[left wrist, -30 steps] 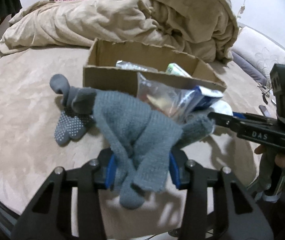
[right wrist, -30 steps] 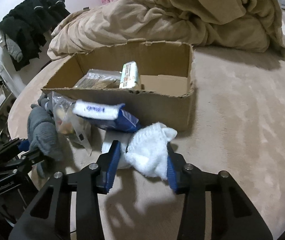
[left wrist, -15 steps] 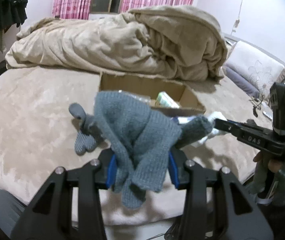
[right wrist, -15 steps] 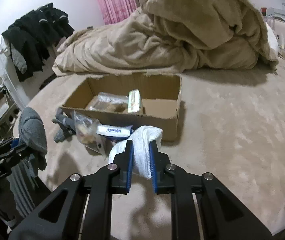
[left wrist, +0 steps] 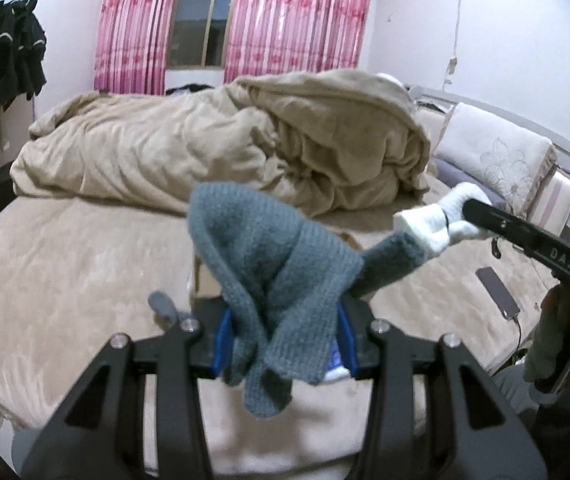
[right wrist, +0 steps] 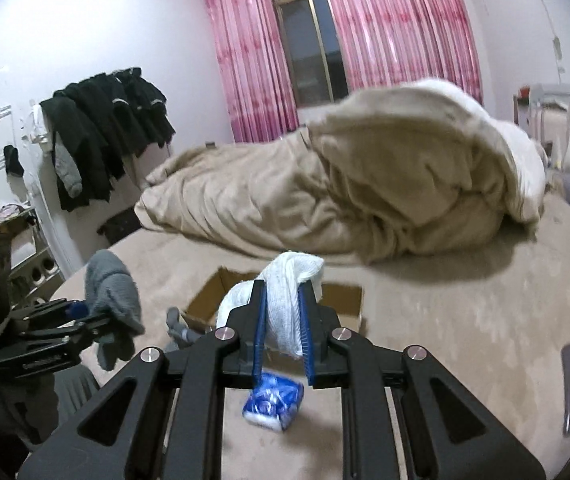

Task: Organize objects
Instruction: 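Carry the glove and socks over the box and release both inside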

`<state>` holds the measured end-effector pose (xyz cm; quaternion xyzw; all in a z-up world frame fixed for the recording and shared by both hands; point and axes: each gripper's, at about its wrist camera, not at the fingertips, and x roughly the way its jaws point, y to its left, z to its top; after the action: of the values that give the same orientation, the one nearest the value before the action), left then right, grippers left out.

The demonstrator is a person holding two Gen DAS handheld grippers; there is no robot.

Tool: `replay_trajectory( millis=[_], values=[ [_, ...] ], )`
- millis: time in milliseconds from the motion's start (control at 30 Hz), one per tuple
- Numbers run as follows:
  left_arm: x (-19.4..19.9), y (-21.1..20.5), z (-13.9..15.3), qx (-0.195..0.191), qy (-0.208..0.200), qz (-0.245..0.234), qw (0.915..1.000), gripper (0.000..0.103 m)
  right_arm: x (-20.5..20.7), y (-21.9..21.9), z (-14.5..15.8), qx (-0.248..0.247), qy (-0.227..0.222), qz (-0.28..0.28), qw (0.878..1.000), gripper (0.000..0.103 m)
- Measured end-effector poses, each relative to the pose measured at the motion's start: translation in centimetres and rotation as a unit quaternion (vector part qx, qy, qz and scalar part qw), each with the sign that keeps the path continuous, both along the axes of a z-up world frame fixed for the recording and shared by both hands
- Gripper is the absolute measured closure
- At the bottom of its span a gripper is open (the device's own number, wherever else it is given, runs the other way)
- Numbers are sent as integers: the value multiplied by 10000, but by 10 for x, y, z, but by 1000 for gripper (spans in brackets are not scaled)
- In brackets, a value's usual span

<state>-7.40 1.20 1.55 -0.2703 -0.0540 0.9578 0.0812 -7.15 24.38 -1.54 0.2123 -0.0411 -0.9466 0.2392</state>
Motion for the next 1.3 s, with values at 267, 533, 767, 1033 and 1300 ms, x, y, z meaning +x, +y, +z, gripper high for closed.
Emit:
replay_trajectory(
  millis=[267,533,767,1033,1300],
  values=[
    [-42,2,9,33,166,-115,9998,59,-48,-10,2,-6,-32,12,10000,87],
    [-106,0,-25,-90,-123,-16,9999,59,-104,-27,-39,212,-481,-306,9981,87],
    [-167,-15,-82,-294,-736,383,9961,57,-140,-39,-91,525,-919,-526,9930,86],
    [-187,-20,-111,-484,-1200,577,9899,42,-156,-30,-120,471,-1271,-812,9874,58],
    [-154,-17,-82,-418,-849,649,9934,13,-138,-14,-103,143,-962,-934,9909,25]
  ],
)
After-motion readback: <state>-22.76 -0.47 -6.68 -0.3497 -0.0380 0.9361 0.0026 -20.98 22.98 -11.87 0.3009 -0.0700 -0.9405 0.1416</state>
